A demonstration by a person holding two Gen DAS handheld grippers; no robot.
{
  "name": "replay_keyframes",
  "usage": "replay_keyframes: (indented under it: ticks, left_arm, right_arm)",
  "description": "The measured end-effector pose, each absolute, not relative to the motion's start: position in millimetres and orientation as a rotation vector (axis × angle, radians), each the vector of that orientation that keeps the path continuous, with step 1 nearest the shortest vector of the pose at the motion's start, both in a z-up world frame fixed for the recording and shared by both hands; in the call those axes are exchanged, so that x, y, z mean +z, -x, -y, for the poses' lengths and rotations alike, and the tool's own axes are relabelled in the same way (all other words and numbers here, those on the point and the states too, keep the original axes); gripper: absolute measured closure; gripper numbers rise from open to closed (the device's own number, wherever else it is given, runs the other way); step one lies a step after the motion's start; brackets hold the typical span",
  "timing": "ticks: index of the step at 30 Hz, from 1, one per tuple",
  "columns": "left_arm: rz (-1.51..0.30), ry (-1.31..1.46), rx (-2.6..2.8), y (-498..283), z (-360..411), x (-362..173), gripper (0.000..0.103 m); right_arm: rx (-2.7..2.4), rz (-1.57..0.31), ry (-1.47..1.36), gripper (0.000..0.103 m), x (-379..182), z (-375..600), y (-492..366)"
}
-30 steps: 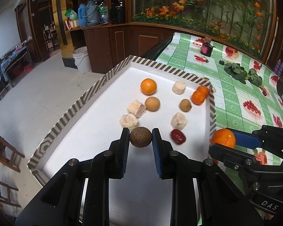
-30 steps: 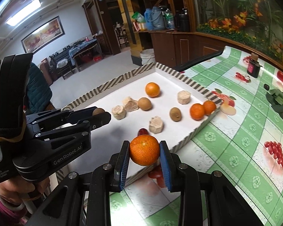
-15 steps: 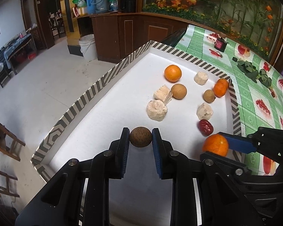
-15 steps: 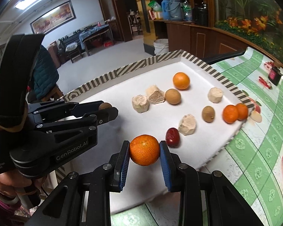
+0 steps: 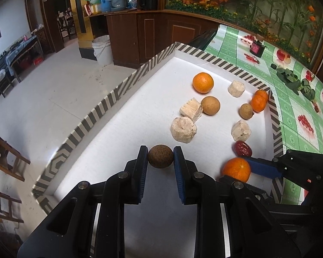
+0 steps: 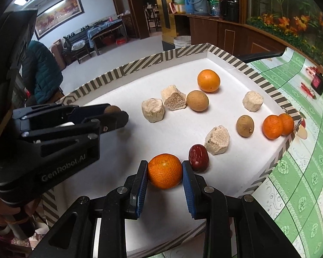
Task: Organize fruits
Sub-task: 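Carry the kiwi and orange into the white tray and open both grippers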
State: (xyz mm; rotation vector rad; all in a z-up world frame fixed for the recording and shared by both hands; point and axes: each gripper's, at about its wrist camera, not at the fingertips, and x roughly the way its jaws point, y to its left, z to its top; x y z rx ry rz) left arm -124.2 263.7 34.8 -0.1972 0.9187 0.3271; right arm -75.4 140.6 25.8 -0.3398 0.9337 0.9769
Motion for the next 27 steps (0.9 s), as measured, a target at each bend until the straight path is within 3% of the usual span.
replay_keyframes:
  ticks: [7,8,10,12,27]
  left_arm:
    - [-0.956,0.213,0.33,120,-265,28,0.077]
    - [-0.957,0.214,0.328,120,-265,28,0.075]
    - [-0.956,0.219,0.326,120,-264,29,0.058]
    - [-0.945,0.229,0.324,121,-264,32,0.051]
    - [-0.748,0.135,0.402,141,-236,61,0.051]
  right_arm:
    - [0.982,-0.92,0.376,0.071,25,-142,76]
    - [0.984,-0.921,0.374,0.071,26,-141,77]
    - [0.99,-0.924,0.357,0.07,28,-138,77]
    - [0.998,-0.924,0.341,0.069,30,-134,76]
    - [0.925,-0.8,0.186,0.069,71,-71,78]
